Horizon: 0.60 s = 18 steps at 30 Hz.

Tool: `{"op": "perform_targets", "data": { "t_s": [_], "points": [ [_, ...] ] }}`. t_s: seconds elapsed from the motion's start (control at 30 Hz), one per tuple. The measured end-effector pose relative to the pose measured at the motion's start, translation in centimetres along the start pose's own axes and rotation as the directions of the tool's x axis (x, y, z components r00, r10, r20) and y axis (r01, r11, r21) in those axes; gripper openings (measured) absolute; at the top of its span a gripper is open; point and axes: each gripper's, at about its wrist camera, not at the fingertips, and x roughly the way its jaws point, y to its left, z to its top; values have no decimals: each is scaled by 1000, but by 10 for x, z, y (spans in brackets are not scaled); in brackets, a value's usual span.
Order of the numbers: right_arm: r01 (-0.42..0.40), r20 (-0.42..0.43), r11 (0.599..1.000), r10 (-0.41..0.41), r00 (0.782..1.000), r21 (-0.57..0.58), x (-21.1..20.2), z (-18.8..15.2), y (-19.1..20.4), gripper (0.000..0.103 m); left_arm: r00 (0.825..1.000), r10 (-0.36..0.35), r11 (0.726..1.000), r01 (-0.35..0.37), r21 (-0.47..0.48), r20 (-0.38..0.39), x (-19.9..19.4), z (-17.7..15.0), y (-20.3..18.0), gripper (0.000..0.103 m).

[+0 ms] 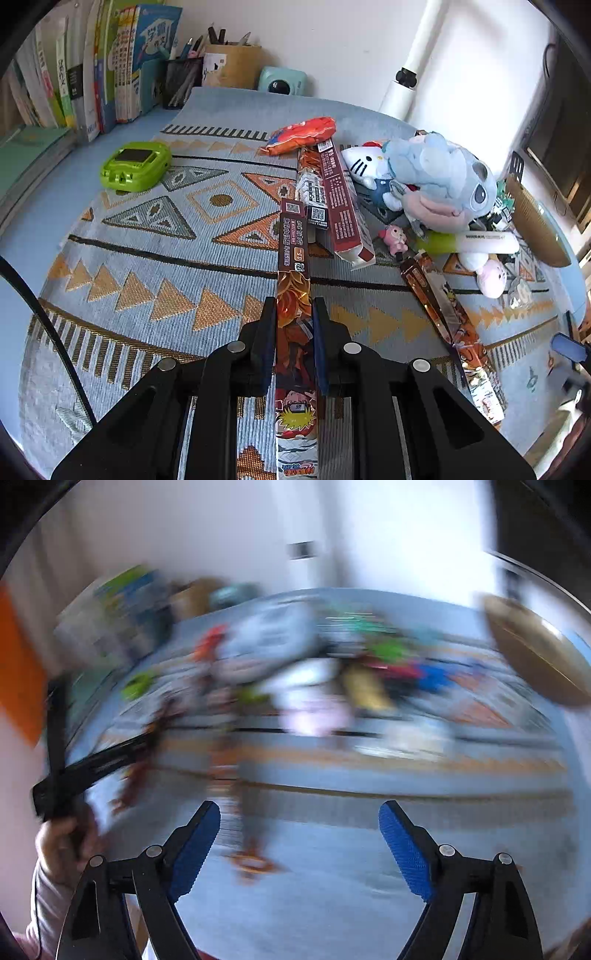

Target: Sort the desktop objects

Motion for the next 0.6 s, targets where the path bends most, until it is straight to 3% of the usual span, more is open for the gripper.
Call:
{"op": "perform_targets", "data": {
  "t_s": [0.13, 0.27, 0.43, 0.6],
  "points": [
    [24, -36, 992, -29, 999, -124, 40, 5, 46, 81, 1000, -9, 1000, 9, -3, 0, 2, -1, 2, 15],
    [-12, -101, 995, 3, 995, -96, 70, 4, 52, 79, 1000, -1, 1000, 1, -1, 2, 1, -1, 1, 15],
    [89, -43, 978, -99, 994, -191, 72, -4, 66, 76, 999, 53, 998, -53, 35, 10, 3, -1, -7, 15],
    [73, -8, 979, -76, 997, -188, 70, -7, 67, 62, 998, 58, 998, -58, 36, 9, 4, -1, -7, 15]
  ]
}}
